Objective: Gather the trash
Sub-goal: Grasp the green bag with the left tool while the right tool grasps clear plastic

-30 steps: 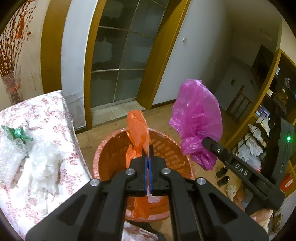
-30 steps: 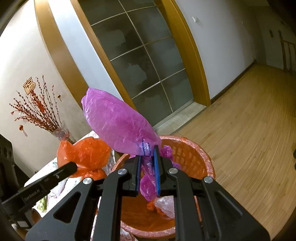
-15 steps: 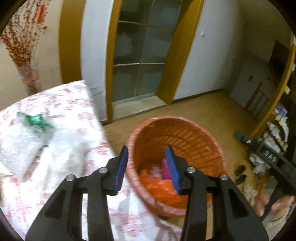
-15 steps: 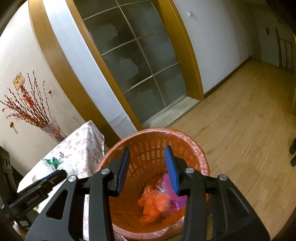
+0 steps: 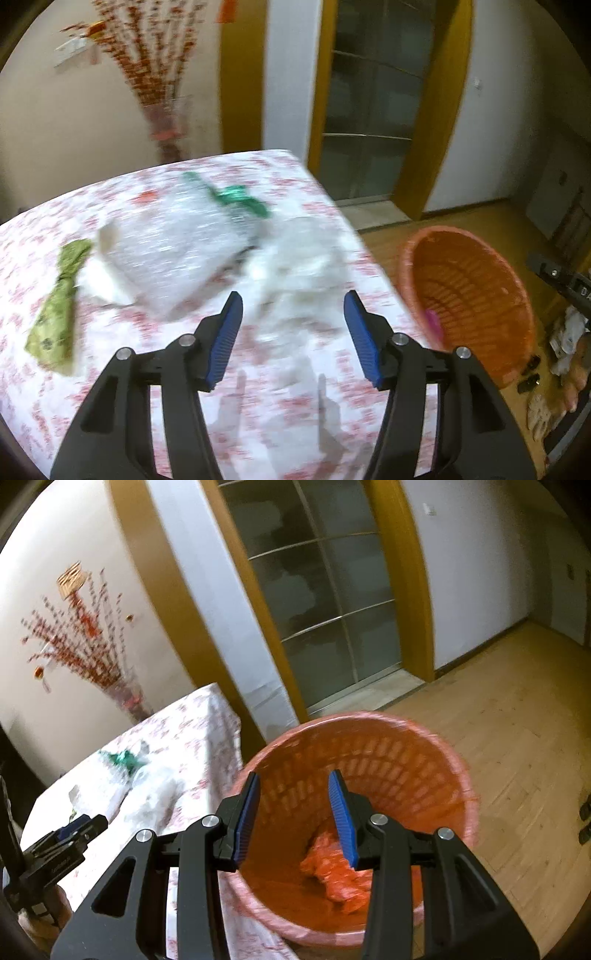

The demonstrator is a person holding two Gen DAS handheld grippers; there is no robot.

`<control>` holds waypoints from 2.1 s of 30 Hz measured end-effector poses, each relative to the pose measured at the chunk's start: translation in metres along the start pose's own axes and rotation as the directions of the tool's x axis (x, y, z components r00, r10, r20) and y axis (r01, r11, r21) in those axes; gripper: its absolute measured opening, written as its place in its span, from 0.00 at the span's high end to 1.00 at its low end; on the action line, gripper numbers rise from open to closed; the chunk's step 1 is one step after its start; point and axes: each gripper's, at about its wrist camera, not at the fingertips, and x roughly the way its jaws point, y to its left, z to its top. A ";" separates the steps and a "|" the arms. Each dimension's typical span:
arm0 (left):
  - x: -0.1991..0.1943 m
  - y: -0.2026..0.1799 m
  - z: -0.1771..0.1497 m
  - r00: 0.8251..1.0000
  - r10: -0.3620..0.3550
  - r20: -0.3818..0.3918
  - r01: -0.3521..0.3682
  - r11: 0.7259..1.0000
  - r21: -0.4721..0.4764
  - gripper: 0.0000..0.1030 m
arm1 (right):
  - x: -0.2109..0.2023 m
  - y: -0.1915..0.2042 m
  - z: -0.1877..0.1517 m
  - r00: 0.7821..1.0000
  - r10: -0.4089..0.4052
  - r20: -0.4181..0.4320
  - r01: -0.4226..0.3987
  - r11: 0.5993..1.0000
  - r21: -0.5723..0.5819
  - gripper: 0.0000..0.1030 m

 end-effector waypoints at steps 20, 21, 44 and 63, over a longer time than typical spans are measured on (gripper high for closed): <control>-0.034 0.149 -0.023 0.979 0.199 0.038 -0.188 0.962 -0.196 0.36 | 0.095 0.143 -0.023 0.964 0.171 -0.204 -0.203 0.968 -0.145 0.62; -0.033 0.151 -0.024 0.979 0.201 0.037 -0.190 0.961 -0.200 0.36 | 0.102 0.147 -0.024 0.964 0.164 -0.210 -0.197 0.970 -0.145 0.59; -0.029 0.221 -0.032 0.964 0.265 -0.021 -0.256 0.907 -0.335 0.36 | 0.105 0.152 -0.030 0.970 0.142 -0.195 -0.177 0.969 -0.175 0.77; 0.028 0.254 -0.023 0.950 0.245 -0.196 -0.301 0.887 -0.350 0.59 | 0.065 0.129 -0.024 0.978 0.170 -0.119 -0.189 0.967 -0.172 0.77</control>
